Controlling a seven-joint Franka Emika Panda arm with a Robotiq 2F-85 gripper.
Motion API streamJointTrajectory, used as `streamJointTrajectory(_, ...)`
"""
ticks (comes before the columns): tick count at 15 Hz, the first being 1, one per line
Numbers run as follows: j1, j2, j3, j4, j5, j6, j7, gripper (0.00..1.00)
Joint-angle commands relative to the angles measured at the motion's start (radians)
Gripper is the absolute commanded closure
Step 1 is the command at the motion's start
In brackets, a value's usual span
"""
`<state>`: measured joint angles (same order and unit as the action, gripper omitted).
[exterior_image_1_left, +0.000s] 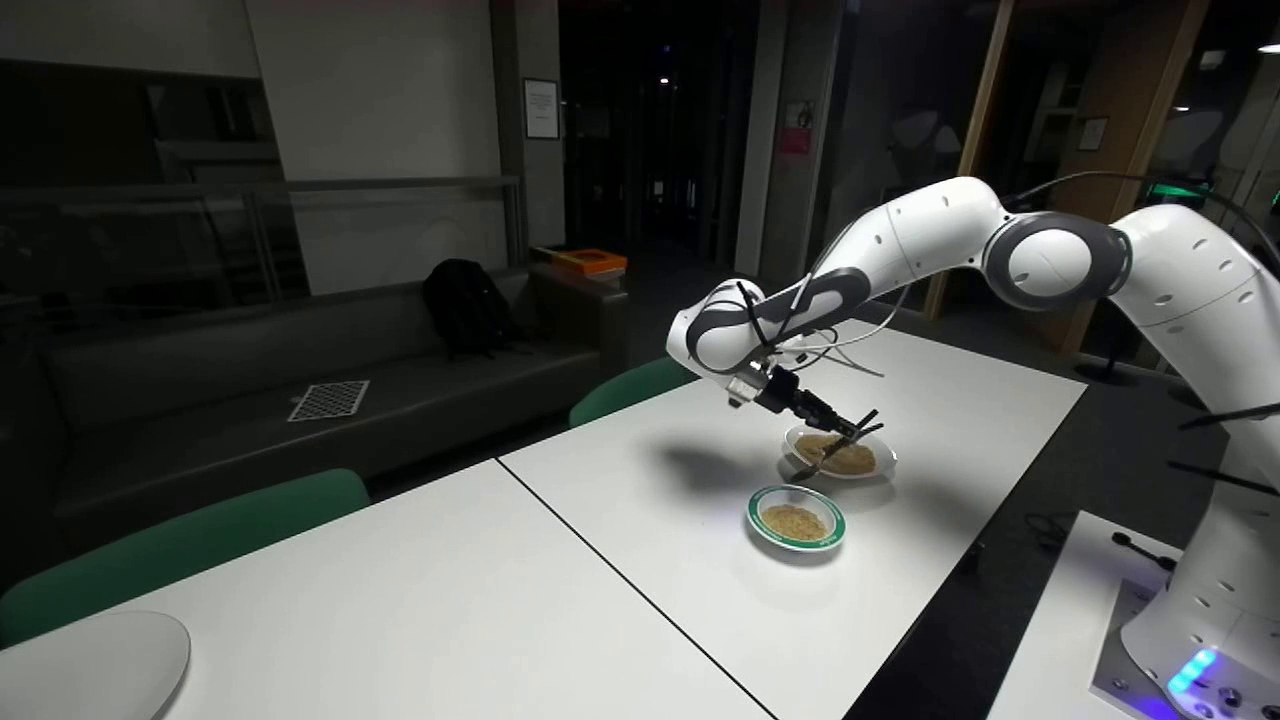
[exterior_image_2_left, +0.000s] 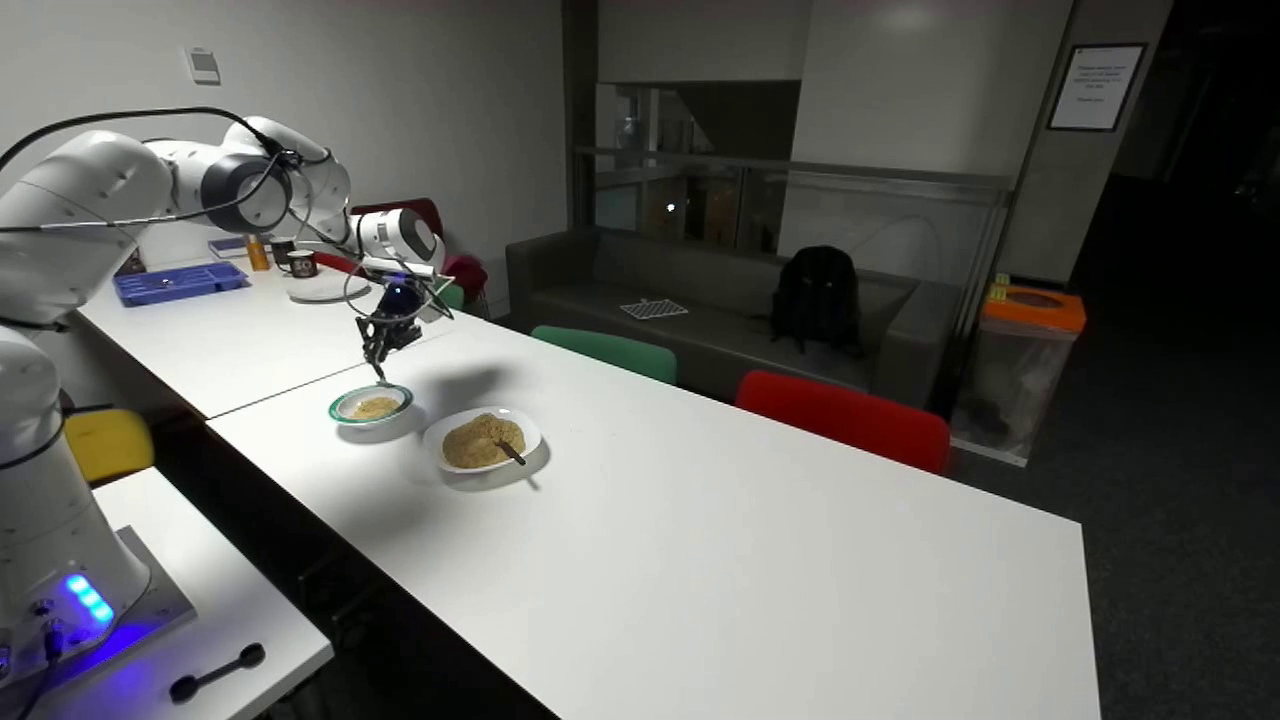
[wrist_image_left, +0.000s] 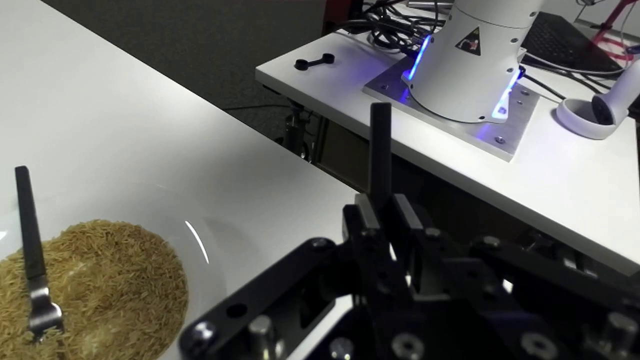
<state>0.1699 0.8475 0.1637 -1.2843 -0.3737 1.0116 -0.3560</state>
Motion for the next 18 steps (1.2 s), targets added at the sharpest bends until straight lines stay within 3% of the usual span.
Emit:
streamJointTrajectory(1,-0.052,-0.147,0.012,-0.153,0.025,0.095,-0.015,0.97)
streamJointTrajectory(13,-0.182,-0.527,-0.012,-0.548,0.101,0.433,-0.134,0.97)
streamJointTrajectory(18,-0.202,-0.694,-0.055,-0.734,0.139,0.620,-0.109,0.97)
